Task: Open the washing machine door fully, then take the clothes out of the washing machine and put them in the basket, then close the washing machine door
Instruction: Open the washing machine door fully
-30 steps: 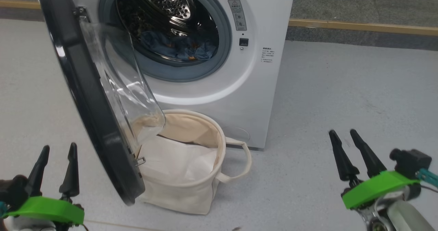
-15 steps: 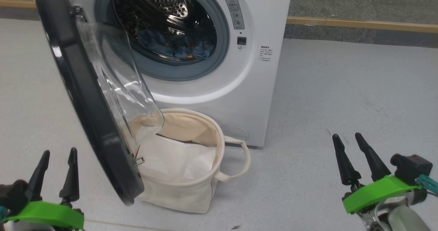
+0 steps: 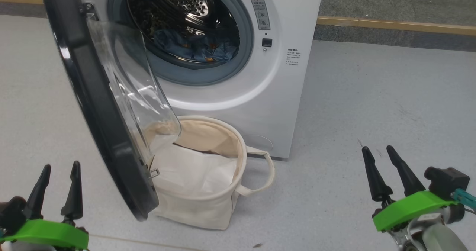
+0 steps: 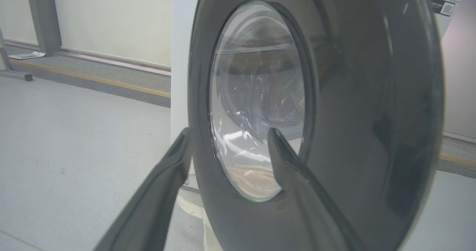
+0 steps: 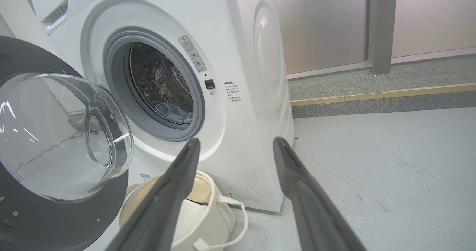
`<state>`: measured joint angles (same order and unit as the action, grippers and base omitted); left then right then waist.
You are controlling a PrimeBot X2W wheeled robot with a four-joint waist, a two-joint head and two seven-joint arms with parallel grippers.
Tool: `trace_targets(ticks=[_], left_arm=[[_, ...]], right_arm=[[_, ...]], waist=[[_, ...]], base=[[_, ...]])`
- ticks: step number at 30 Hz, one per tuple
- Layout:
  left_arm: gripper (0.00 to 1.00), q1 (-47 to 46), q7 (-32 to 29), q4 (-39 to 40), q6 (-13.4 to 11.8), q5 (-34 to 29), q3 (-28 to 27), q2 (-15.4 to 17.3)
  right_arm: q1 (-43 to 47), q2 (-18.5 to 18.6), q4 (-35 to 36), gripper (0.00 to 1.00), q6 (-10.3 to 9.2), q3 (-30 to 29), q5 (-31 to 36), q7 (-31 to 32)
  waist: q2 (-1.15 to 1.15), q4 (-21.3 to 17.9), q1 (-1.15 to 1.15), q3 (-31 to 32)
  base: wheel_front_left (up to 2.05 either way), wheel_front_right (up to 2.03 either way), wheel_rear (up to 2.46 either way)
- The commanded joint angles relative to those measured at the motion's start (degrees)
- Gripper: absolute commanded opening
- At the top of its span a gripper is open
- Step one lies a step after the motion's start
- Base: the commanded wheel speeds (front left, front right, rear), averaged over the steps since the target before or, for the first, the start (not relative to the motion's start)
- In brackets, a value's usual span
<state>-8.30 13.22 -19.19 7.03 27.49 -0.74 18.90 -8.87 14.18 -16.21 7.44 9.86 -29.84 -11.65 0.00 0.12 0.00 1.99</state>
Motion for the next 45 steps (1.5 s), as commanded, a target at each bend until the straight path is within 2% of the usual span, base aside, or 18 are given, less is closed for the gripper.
trace_targets(ticks=[1,8,9,10,11,15,20,22,26,31,35,39,42,45], left_arm=[[1.00,-2.6,0.1,1.8,-0.3,0.2,-2.4,2.7],[1.00,-2.8,-0.2,1.0,-0.1,1.7,-2.3,3.0],[0.11,-2.8,-0.3,0.8,-0.1,2.0,-2.3,3.1],[0.03,-2.8,-0.5,0.6,-0.1,2.4,-2.4,3.2],[0.00,-2.9,-0.8,0.5,-0.1,2.9,-2.5,3.3],[0.00,-4.4,-1.5,1.7,-0.7,4.4,-4.0,4.0],[0.00,-8.4,-4.5,9.8,-4.1,4.3,-4.6,4.5],[0.00,-10.0,-7.1,15.4,-6.4,4.7,-4.5,3.8],[0.00,-11.7,-13.6,26.7,-13.4,3.4,-3.1,1.5],[0.00,-11.6,-23.0,38.5,-18.0,3.4,3.4,-2.7],[0.00,-10.9,-27.7,41.7,-19.6,3.7,9.4,-6.0],[0.00,-10.2,-28.6,40.2,-20.0,3.5,13.0,-8.3],[0.00,-9.1,-27.9,36.6,-19.5,4.4,15.9,-10.9],[0.00,-8.0,-25.4,29.8,-17.5,6.8,18.8,-13.4]], right_arm=[[-0.6,0.5,1.8,1.00,0.05,0.3,0.0,0.1],[-0.4,0.5,2.0,1.00,0.05,0.1,0.0,0.5],[-0.4,0.5,2.0,1.00,0.05,0.1,-0.1,0.5],[-0.4,0.6,1.9,1.00,0.05,0.0,-0.1,0.5],[-0.4,0.6,1.9,1.00,0.05,0.0,-0.1,0.5],[-0.1,0.8,1.7,1.00,0.05,-0.6,-0.1,0.5],[0.4,1.0,1.7,1.00,0.05,-1.3,0.3,0.7],[0.6,1.0,1.9,1.00,0.05,-1.4,0.5,0.8],[1.0,0.9,2.3,1.00,0.05,-1.7,0.6,1.1],[1.4,0.8,2.6,1.00,0.05,-1.8,0.8,1.4],[1.4,0.8,2.7,1.00,0.05,-1.7,0.9,1.6],[1.1,0.8,2.9,1.00,0.05,-1.5,1.0,1.7],[0.8,0.8,2.9,1.00,0.05,-1.2,1.0,1.8],[0.2,0.7,2.9,1.00,0.05,-0.7,0.9,1.9]], waist=[[0.00,0.0,0.00,0.0],[0.00,-0.1,0.00,0.2],[0.00,-0.1,0.00,0.2],[0.00,-0.1,0.00,0.2],[0.00,0.0,0.00,0.2],[0.00,0.5,0.00,0.5],[0.00,1.7,0.00,1.0],[0.00,2.1,0.00,1.3],[0.00,2.7,0.00,1.6],[0.00,3.4,0.00,1.7],[0.00,3.9,0.00,1.5],[0.00,4.2,0.00,1.4],[0.00,4.3,0.00,1.1],[0.00,4.4,0.00,0.3]], base=[[0.00,0.00,0.00],[0.00,0.00,0.00],[0.00,0.00,0.00],[0.00,0.00,0.00],[0.00,0.00,0.00],[0.00,0.00,0.00],[0.00,0.00,0.00],[0.00,0.00,0.00],[0.00,0.00,0.00],[0.00,0.00,0.00],[0.00,0.00,0.00],[0.00,0.00,0.00],[0.00,0.00,0.00],[0.00,0.00,0.00]])
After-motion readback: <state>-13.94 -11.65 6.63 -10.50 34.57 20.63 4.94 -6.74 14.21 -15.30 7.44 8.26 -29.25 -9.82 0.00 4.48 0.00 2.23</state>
